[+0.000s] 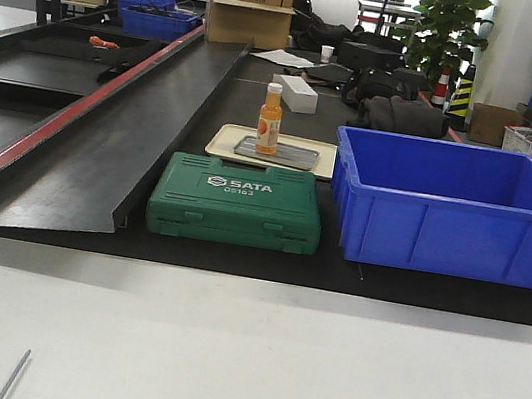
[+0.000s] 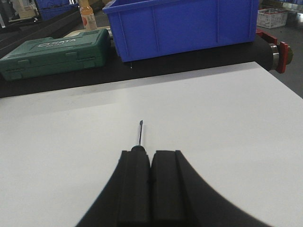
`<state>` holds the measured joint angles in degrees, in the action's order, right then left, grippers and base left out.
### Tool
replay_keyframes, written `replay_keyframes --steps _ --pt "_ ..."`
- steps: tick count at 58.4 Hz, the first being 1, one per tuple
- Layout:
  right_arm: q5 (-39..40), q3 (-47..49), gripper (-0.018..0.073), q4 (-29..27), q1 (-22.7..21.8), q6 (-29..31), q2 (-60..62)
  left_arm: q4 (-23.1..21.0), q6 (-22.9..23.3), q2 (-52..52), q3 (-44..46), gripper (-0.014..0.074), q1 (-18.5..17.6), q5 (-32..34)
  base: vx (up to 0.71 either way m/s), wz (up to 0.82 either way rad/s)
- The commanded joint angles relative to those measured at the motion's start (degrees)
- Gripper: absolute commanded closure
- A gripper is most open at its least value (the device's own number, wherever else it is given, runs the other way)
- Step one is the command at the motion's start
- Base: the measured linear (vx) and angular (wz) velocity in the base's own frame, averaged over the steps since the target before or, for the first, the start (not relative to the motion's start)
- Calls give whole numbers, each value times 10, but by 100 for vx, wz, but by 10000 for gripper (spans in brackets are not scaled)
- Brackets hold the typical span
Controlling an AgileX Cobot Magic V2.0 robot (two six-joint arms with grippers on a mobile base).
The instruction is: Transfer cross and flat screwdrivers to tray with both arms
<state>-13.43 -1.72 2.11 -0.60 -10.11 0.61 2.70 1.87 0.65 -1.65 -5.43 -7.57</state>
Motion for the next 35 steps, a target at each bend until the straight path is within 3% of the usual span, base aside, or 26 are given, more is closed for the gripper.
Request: replay_keyframes --steps 1,35 --pt "47 -4 567 3 -3 2 3 -1 6 7 16 594 1 47 0 0" --pt "63 -4 567 -14 -3 2 3 -1 6 7 16 594 1 47 0 0"
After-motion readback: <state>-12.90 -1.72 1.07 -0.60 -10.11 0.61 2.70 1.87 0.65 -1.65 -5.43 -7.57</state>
